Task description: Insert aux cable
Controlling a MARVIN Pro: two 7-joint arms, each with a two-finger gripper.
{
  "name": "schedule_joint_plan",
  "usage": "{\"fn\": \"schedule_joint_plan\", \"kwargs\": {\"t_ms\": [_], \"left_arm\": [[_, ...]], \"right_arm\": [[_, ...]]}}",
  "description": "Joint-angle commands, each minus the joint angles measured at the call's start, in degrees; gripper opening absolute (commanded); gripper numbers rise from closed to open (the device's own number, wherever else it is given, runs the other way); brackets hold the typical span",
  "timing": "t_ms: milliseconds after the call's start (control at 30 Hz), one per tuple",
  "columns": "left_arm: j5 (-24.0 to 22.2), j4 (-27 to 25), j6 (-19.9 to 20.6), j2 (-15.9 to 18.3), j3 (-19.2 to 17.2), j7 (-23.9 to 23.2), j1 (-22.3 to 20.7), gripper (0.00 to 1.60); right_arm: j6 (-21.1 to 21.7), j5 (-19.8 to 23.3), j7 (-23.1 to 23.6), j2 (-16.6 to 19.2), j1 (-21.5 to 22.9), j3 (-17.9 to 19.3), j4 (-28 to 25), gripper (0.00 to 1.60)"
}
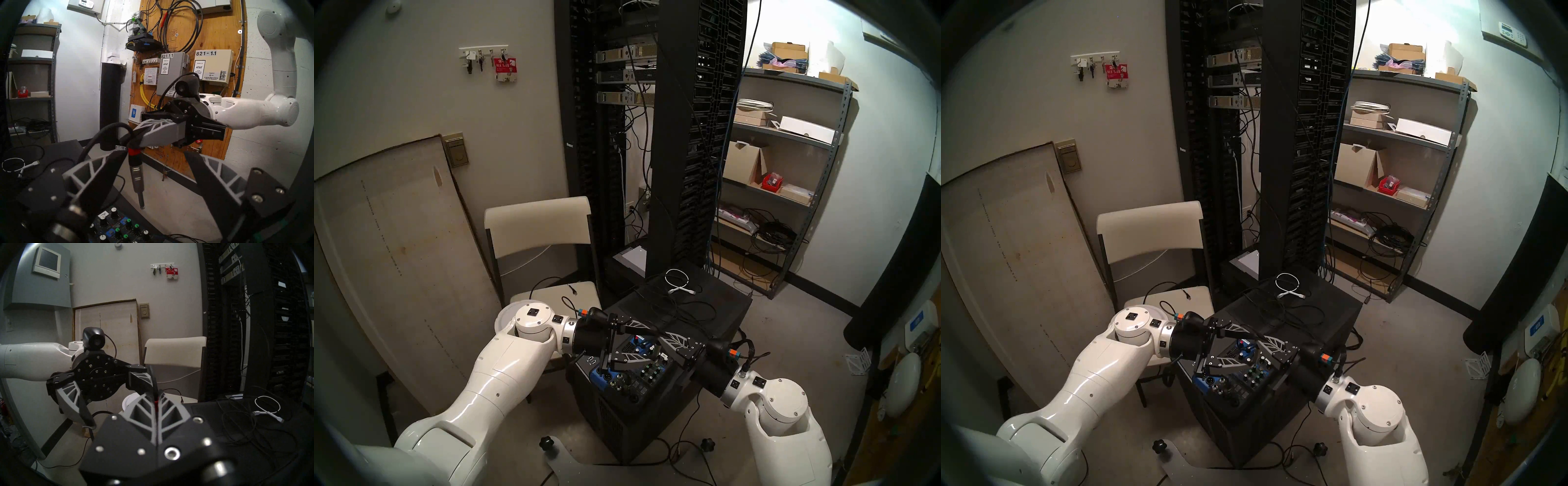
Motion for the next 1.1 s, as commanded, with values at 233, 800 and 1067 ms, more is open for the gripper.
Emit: {"fn": "schedule_joint_plan", "kwargs": {"t_ms": [233, 800, 1067], "left_arm": [[-1.6, -3.8, 1.5, 1.1, -1.4, 0.1, 1.2, 1.6], [-3.4, -11.7, 4.2, 3.9, -5.7, 1.2, 6.4, 1.6], [-2.9, -11.1, 2.5, 2.7, -9.3, 6.8, 6.8, 1.6]], "right_arm": [[-1.9, 1.2, -1.6, -1.5, -0.2, 1.9, -1.4, 0.0], [-2.5, 2.9, -2.1, -2.8, -2.8, 3.4, -2.2, 0.0], [-3.7, 3.5, -1.7, -4.1, -7.0, 2.7, -5.0, 0.0]]}}
